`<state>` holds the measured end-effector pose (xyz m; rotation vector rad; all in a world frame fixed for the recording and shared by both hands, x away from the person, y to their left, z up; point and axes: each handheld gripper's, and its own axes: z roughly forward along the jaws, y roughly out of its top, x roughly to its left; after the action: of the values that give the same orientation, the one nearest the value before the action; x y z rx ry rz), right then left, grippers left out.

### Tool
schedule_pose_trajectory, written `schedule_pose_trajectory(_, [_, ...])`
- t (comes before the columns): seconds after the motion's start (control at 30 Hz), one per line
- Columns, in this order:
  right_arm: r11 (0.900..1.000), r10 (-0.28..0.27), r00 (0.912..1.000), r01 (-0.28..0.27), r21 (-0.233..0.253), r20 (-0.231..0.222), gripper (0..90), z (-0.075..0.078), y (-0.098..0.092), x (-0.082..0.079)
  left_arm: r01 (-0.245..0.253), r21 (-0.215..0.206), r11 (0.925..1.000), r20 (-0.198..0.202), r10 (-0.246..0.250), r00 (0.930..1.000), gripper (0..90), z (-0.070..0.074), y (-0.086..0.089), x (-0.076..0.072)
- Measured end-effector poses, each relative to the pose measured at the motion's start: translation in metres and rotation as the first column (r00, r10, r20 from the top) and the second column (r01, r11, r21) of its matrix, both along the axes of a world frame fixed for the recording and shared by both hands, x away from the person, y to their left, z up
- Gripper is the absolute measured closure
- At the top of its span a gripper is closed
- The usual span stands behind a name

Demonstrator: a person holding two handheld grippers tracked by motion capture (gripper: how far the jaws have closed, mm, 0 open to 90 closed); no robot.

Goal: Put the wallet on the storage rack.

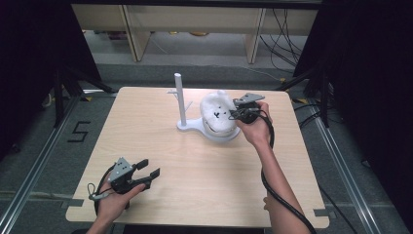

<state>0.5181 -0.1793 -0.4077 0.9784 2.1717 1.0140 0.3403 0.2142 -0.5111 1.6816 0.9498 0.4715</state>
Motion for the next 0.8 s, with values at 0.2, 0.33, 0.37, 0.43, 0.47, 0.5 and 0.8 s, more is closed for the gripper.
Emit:
schedule_pose_trajectory(0.2, [0.998, -0.014, 0.9999, 0.014, -0.062, -0.004, 77.6, -0.008, 0.003, 0.003, 0.001, -0.004, 1.0, 0.001, -0.001, 1.0, 36.5, 0.0, 0.0, 0.0])
schedule_pose_trajectory(0.33, [0.995, -0.024, 0.9997, 0.024, -0.093, -0.005, 74.6, -0.009, 0.006, 0.004, 0.0, 0.002, 1.0, -0.002, 0.0, 1.0, 36.5, 0.0, 0.0, 0.0])
schedule_pose_trajectory(0.37, [0.993, -0.031, 0.9995, 0.03, -0.112, -0.006, 71.2, -0.008, 0.007, 0.004, 0.0, 0.004, 1.0, 0.0, 0.0, 1.0, 36.5, 0.0, 0.0, -0.001])
schedule_pose_trajectory(0.43, [0.994, -0.056, 0.9984, 0.055, -0.098, -0.007, 64.1, -0.007, 0.009, 0.004, -0.003, -0.001, 1.0, -0.002, 0.003, 1.0, 36.5, 0.001, 0.001, -0.001])
schedule_pose_trajectory(0.47, [0.994, -0.051, 0.9985, 0.048, -0.098, -0.023, 60.7, -0.006, 0.007, 0.004, -0.002, -0.001, 1.0, 0.0, 0.002, 1.0, 36.5, 0.0, 0.001, 0.0])
schedule_pose_trajectory(0.5, [0.994, -0.058, 0.9981, 0.057, -0.089, -0.018, 58.0, -0.006, 0.007, 0.004, -0.003, 0.0, 1.0, 0.0, 0.003, 1.0, 36.5, 0.001, 0.002, 0.0])
schedule_pose_trajectory(0.8, [0.994, -0.108, 0.9939, 0.109, 0.018, -0.022, 44.6, 0.008, -0.007, -0.005, -0.002, -0.003, 1.0, -0.001, 0.002, 1.0, 36.5, 0.001, 0.0, 0.0])
